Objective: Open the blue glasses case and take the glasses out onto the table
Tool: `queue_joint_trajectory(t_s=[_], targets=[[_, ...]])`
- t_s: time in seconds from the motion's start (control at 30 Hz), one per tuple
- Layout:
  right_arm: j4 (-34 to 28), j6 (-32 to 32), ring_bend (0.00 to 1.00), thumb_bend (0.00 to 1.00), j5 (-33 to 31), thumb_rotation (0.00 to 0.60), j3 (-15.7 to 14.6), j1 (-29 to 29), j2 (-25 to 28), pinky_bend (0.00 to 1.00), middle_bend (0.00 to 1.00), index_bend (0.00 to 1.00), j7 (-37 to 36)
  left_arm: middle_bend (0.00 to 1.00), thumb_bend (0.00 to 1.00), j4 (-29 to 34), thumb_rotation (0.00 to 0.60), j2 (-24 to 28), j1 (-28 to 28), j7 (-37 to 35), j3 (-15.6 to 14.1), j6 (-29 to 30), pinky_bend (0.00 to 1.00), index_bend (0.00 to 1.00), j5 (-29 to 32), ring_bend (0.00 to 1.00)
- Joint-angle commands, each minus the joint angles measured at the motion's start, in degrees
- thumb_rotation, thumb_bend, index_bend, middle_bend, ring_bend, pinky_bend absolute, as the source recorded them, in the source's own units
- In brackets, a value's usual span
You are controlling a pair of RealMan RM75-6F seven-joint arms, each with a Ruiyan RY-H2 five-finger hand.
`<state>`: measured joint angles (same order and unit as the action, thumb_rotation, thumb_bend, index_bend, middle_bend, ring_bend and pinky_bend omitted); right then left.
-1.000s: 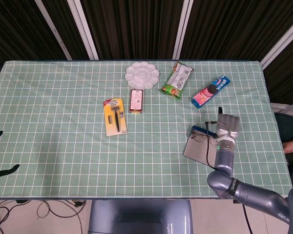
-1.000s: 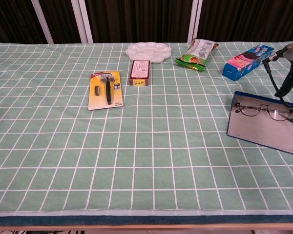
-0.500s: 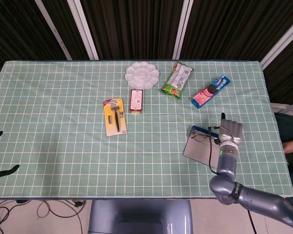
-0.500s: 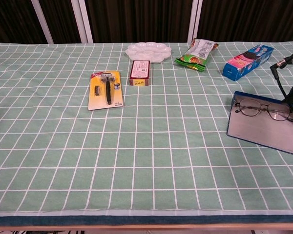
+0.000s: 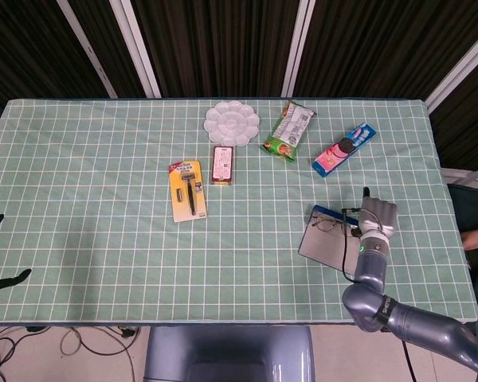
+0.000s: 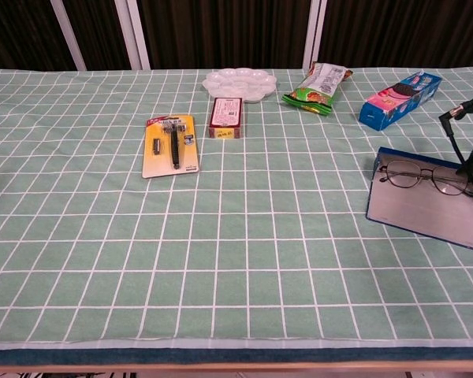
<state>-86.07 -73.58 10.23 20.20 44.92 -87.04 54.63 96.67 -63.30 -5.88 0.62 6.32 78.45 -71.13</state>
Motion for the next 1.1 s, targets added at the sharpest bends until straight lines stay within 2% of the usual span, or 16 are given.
queue_joint_trajectory(t_s=[0.03, 0.53, 0.77, 0.93, 1.0, 1.1], targets=[[2.13, 0.96, 1.0, 0.29, -0.65, 0.6, 0.17, 0.22, -0.53, 1.0, 1.0, 0.11, 0.08, 0.0, 0.04, -0.03, 0.6, -0.06, -0.01, 0.22, 0.05, -0.01, 0.0, 0.0, 0.22, 0.0], [12.05, 4.88, 1.0, 0.29, -2.08, 0.6, 1.74, 1.83, -2.5, 1.0, 1.0, 0.12, 0.92, 0.0, 0.04, 0.24, 0.6, -0.44, -0.03, 1.58, 0.3, 0.07, 0.0, 0.0, 1.37, 0.0], [14.93, 6.37, 1.0, 0.29, 0.07, 0.6, 2.21, 2.64, -3.75, 1.0, 1.0, 0.13, -0.18, 0.0, 0.04, 0.4, 0.6, -0.43, 0.07, 1.61, 0.5, 0.15, 0.0, 0.0, 1.92, 0.0], [13.41, 6.59, 1.0, 0.34, 0.44, 0.6, 2.54, 2.73, -3.26, 1.0, 1.0, 0.22, -0.14, 0.0, 0.04, 0.51, 0.6, -0.36, 0.01, 1.57, 0.53, -0.12, 0.0, 0.0, 2.12, 0.0], [11.5, 6.8, 1.0, 0.36, 0.07, 0.6, 2.73, 2.69, -2.31, 1.0, 1.0, 0.29, 0.36, 0.0, 0.04, 0.52, 0.6, -0.3, -0.05, 1.48, 0.53, -0.31, 0.0, 0.0, 2.19, 0.0], [9.39, 7.0, 1.0, 0.37, -0.83, 0.6, 3.6, 2.55, -1.24, 1.0, 1.0, 0.33, 0.02, 0.0, 0.04, 0.51, 0.6, -0.27, -0.15, 1.41, 0.49, -0.57, 0.0, 0.0, 2.14, 0.0]])
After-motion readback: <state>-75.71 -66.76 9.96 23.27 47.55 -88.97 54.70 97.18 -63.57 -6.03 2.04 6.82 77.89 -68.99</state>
